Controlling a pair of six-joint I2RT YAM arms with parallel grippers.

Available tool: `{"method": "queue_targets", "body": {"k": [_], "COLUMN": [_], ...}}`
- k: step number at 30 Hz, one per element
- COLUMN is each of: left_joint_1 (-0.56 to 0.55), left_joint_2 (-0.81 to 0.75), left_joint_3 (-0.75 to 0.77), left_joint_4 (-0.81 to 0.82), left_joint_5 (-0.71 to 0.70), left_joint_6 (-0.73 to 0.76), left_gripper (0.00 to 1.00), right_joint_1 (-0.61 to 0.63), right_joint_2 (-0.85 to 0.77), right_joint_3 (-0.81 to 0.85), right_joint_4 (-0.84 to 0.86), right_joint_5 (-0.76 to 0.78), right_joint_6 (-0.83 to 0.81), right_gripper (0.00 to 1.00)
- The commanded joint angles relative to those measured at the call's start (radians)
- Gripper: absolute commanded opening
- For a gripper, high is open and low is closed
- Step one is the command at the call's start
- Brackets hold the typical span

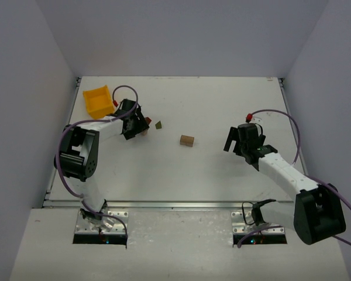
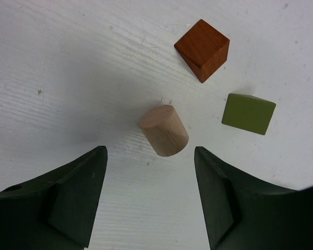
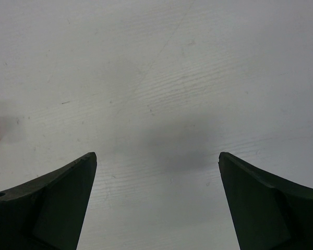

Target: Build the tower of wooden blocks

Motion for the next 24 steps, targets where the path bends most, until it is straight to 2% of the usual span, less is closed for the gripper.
{"method": "queue_targets", "body": {"k": [1, 13, 24], "left_joint_1": [-0.004, -0.004, -0.005], "left_joint_2": [-0.024, 0.015, 0.046], "left_joint_3": [0.007, 0.015, 0.024], "left_joint_4": [0.038, 0.081, 0.094], "left_joint_5": [-0.014, 0.029, 0.039], "left_joint_6": [-0.016, -0.038, -0.059], "left_gripper": [0.64, 0.60, 0.50], "right_joint_1": [-0.004, -0.004, -0.004], "right_joint_2": [0.012, 0.029, 0.044], "right_joint_3": [0.039, 0.029, 0.032], "right_joint_4": [0.050, 0.062, 0.062], "right_joint_5": [-0.015, -0.027, -0.034], "right_joint_6": [-0.002, -0.007, -0.011], "right_gripper": [0.99, 0.99, 0.99]}}
